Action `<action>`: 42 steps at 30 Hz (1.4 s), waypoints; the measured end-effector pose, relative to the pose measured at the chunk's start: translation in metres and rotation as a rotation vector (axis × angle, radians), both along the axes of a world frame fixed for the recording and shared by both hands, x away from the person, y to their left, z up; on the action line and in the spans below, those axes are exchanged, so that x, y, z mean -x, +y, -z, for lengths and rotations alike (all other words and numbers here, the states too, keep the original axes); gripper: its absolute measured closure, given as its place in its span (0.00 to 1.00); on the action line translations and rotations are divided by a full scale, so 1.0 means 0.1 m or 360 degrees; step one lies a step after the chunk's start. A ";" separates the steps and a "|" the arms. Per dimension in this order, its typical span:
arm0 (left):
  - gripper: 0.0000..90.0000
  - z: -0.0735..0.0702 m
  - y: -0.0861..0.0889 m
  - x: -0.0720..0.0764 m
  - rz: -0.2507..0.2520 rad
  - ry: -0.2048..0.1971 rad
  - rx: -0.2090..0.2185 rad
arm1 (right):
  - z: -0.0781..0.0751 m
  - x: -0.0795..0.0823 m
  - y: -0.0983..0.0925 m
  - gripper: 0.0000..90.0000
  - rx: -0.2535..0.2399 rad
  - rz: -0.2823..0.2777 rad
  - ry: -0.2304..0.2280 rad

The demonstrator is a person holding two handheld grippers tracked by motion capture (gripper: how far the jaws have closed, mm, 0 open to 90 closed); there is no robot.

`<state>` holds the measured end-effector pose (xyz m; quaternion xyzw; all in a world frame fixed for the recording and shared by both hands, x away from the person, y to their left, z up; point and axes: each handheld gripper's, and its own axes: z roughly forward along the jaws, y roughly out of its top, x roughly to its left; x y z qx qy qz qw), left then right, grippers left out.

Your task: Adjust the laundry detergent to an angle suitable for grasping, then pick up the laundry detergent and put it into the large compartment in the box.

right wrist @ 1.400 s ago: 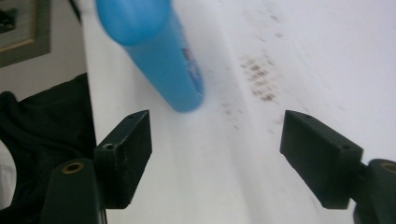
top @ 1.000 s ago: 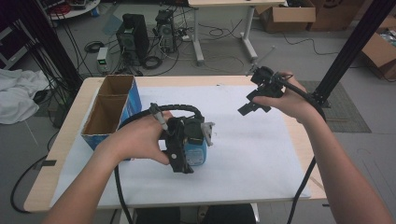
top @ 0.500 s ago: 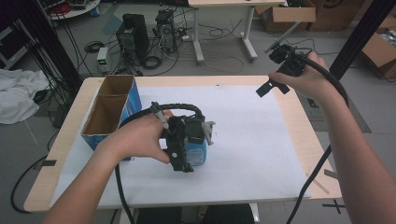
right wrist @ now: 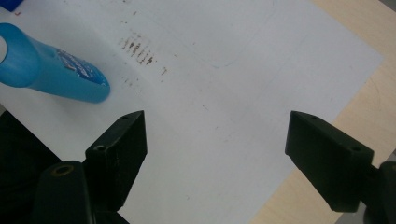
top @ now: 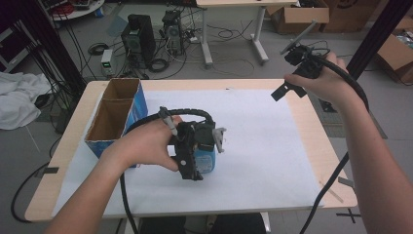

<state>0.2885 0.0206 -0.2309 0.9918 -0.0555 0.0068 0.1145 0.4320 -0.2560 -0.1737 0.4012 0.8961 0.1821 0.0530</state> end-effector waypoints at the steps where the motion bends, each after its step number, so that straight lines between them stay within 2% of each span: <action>1: 0.17 0.00 0.00 0.00 -0.0001 -0.0002 -0.0001 | 0.00 0.01 0.00 0.23 0.0004 -0.0008 0.0002; 14: 0.17 -0.06 0.02 -0.02 0.0008 -0.0013 0.0005 | 0.01 -0.03 0.01 0.23 0.0010 -0.0028 -0.0012; 17: 0.17 -0.08 0.02 -0.04 0.0005 -0.0018 0.0001 | 0.03 -0.05 0.02 0.23 0.0040 -0.0021 -0.0023; 21: 0.17 -0.12 0.02 -0.05 0.0004 -0.0025 0.0007 | 0.06 -0.05 0.04 0.23 0.0040 -0.0033 -0.0019; 30: 0.17 -0.25 -0.06 -0.18 -0.0020 -0.0050 0.0010 | 0.09 -0.05 0.04 0.23 0.0028 -0.0059 -0.0023; 42: 0.17 -0.23 -0.04 -0.46 -0.0117 -0.0062 0.0017 | 0.13 -0.04 -0.03 0.23 0.0018 -0.0079 -0.0035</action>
